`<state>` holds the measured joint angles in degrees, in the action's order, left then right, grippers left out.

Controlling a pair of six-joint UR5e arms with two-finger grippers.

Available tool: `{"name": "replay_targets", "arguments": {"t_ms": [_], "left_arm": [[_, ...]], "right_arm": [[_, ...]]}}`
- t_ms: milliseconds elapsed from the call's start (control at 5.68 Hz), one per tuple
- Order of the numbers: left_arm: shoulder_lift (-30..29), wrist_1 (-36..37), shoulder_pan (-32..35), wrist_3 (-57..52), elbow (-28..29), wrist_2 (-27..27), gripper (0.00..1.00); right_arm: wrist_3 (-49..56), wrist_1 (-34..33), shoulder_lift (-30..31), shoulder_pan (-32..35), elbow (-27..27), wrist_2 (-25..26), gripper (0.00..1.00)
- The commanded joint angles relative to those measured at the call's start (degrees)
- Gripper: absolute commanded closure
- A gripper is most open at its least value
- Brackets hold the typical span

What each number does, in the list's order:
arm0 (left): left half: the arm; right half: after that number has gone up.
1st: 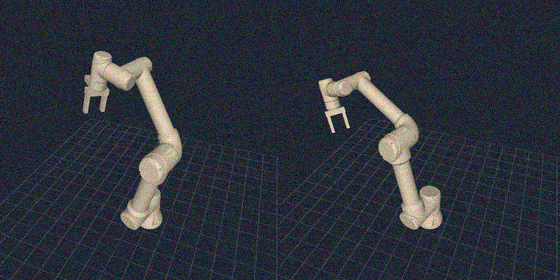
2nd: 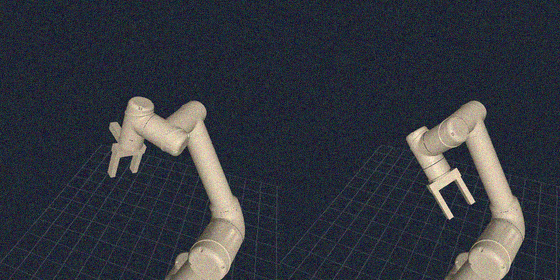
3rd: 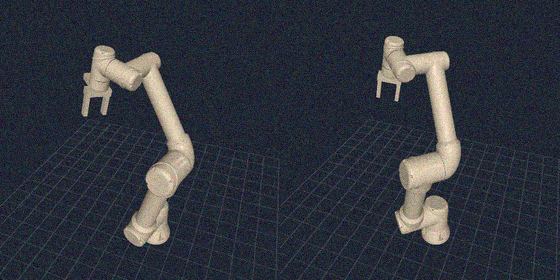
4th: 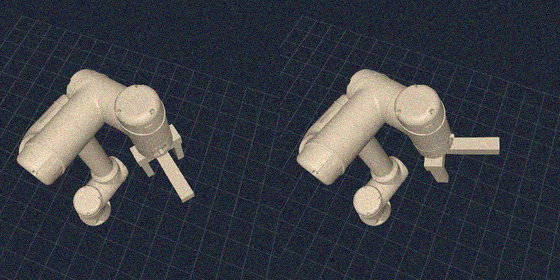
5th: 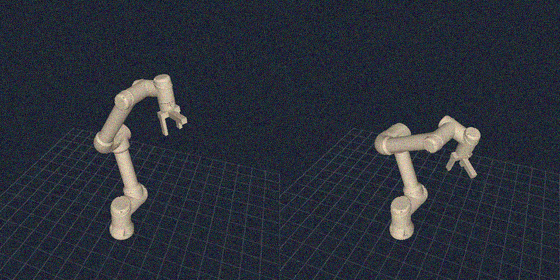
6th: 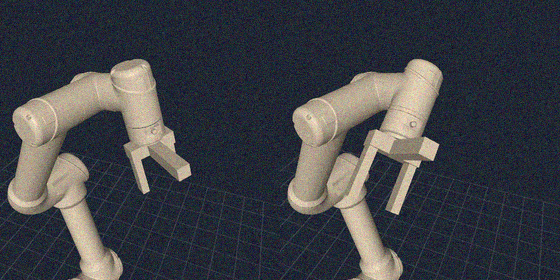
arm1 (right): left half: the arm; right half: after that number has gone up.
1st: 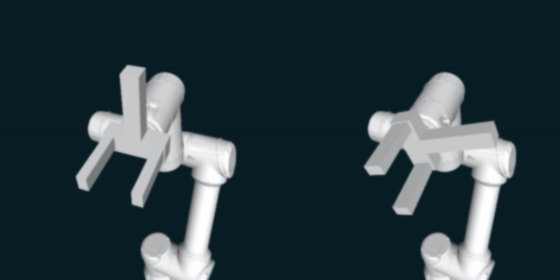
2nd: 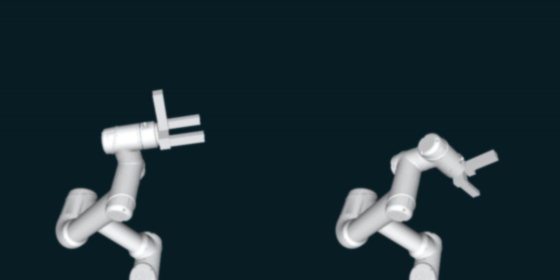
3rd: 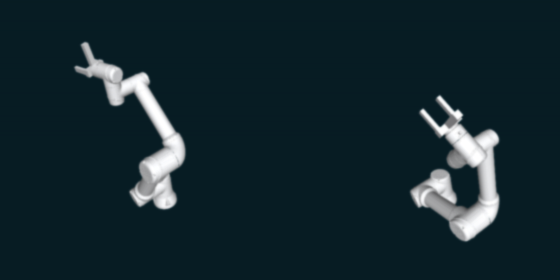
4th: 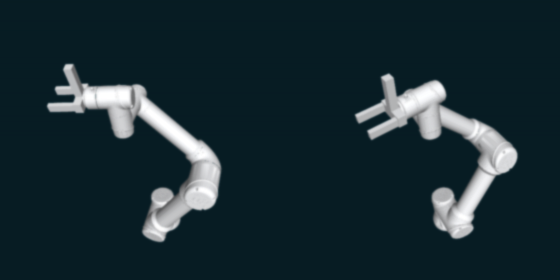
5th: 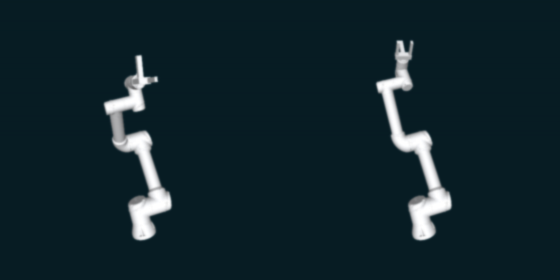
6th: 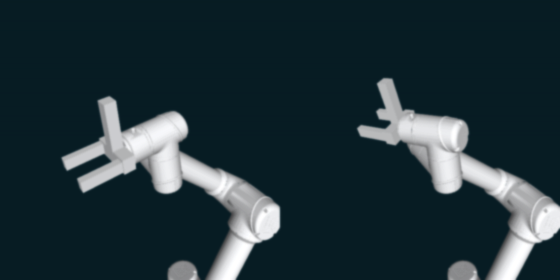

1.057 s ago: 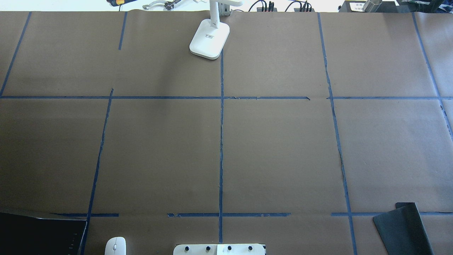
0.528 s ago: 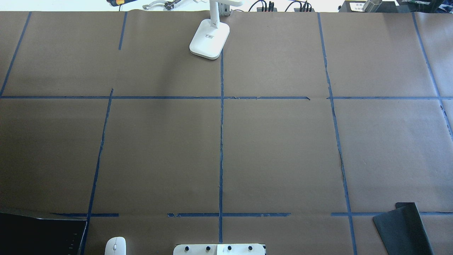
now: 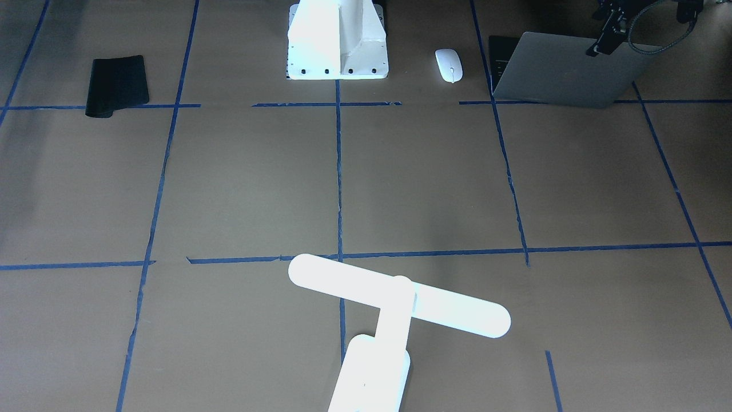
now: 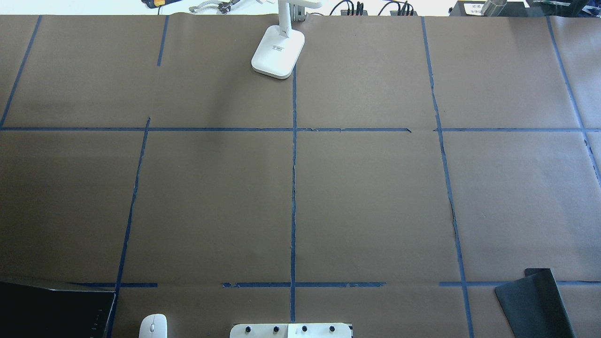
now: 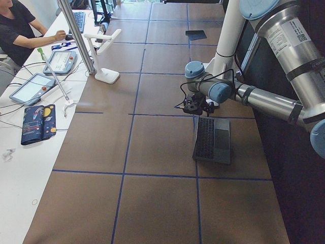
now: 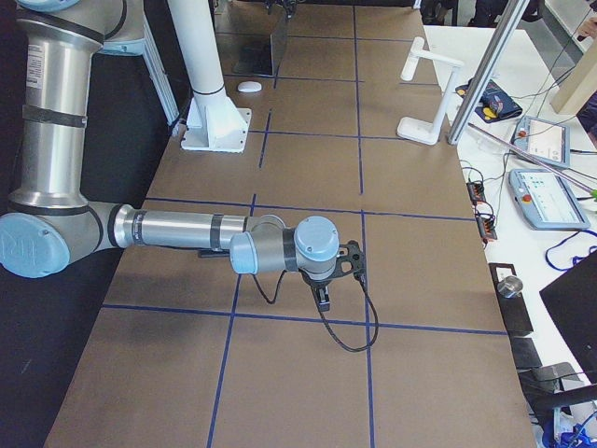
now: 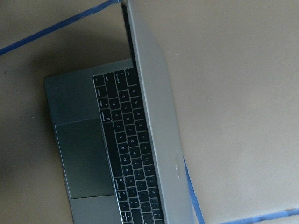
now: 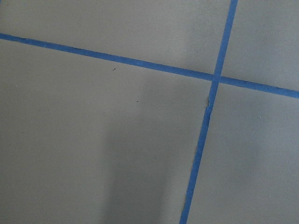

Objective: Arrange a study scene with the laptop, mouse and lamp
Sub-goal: 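Carry the open silver laptop with the left gripper onto the table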

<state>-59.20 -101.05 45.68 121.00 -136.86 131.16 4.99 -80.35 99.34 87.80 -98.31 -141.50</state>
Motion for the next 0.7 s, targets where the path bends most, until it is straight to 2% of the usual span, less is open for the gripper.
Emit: {"name": "replay_targets", "arguments": {"t_ms": [0, 176, 352, 528], "left_arm": [[0.2, -5.7, -2.4, 0.2, 4.5, -2.0, 0.00], [0.3, -9.3, -2.5, 1.7, 6.9, -2.0, 0.17], [-0.2, -10.3, -2.5, 6.1, 6.9, -2.0, 0.67], [-1.2, -10.4, -2.4, 6.7, 6.9, -2.1, 1.00]], "right_arm": [[0.0, 0.0, 0.3, 0.0, -0.6, 0.4, 0.00], [0.0, 0.0, 0.4, 0.0, -0.7, 0.4, 0.00], [0.0, 0.0, 0.4, 0.0, -0.7, 0.4, 0.00], [0.0, 0.0, 0.3, 0.0, -0.7, 0.4, 0.00]]}}
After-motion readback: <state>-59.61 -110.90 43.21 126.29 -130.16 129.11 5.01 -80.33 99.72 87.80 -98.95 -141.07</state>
